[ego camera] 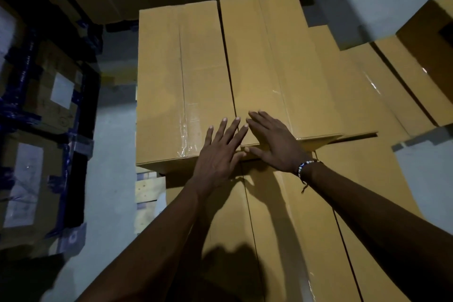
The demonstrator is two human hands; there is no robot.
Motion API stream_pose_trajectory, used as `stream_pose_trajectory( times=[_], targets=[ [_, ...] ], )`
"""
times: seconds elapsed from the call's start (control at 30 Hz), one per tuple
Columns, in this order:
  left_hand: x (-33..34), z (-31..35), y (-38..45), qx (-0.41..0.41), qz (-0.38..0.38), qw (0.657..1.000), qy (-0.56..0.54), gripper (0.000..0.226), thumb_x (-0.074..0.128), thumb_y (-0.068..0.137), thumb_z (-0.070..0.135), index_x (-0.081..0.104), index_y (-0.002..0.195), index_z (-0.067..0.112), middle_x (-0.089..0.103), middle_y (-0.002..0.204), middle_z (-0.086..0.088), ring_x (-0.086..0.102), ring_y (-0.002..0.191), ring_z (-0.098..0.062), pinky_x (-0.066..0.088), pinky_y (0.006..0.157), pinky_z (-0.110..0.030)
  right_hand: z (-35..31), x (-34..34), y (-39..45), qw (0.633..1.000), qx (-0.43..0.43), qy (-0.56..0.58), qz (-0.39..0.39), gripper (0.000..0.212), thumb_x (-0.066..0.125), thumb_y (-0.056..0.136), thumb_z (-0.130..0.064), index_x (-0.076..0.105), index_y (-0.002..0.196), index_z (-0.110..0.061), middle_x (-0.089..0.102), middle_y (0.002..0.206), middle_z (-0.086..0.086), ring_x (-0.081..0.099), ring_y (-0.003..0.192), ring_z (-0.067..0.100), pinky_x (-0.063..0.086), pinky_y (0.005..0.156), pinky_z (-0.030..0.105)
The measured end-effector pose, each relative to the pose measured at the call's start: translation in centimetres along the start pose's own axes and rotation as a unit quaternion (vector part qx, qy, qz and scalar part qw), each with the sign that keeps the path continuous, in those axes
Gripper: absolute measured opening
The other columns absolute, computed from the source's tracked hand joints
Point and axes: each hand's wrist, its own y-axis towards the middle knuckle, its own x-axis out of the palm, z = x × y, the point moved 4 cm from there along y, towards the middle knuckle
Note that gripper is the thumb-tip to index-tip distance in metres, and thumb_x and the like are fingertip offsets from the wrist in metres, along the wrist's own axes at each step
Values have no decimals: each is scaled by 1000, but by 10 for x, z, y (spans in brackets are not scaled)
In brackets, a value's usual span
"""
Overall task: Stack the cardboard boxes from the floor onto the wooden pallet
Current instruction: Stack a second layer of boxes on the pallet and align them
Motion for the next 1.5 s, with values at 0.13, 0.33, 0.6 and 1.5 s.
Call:
stream_pose_trajectory(
  times=[0.13, 0.33, 0.6, 1.5],
  targets=[
    [7, 8, 7, -12, 29, 999, -8, 64, 31, 113, 49, 7, 167, 27, -1, 173, 7, -2, 161, -18, 1, 131, -48, 2, -3, -3, 1000, -16, -4, -6, 74, 63, 100, -40, 28, 162, -20, 16, 171, -2, 9, 158, 17, 17, 128, 45],
    [7, 6, 8, 2, 48, 999, -22, 62, 42, 111, 40, 18, 165, 23, 16, 172, 0, 14, 160, -22, 13, 130, -51, 0, -4, -2, 1000, -19, 8, -1, 75, 68, 98, -28, 29, 161, -19, 18, 171, 0, 11, 158, 19, 15, 127, 41],
    [-4, 9, 12, -3, 32, 999, -39, 67, 56, 105, 32, 26, 164, 22, 23, 169, -1, 18, 159, -22, 14, 130, -52, -7, -13, 2, 1000, -3, -9, -28, 77, 69, 97, -24, 28, 161, -18, 16, 171, 1, 10, 158, 21, 12, 126, 36],
    [-346, 282, -263, -198, 290, 904, -242, 34, 52, 106, 52, 69, 125, 29, 74, 114, 13, 66, 108, -1, 57, 84, -30, -123, -351, -366, 889, 118, 377, 233, 37, 60, 102, -35, 63, 138, -25, 56, 149, -5, 52, 127, 4, 44, 97, 19]
  ],
)
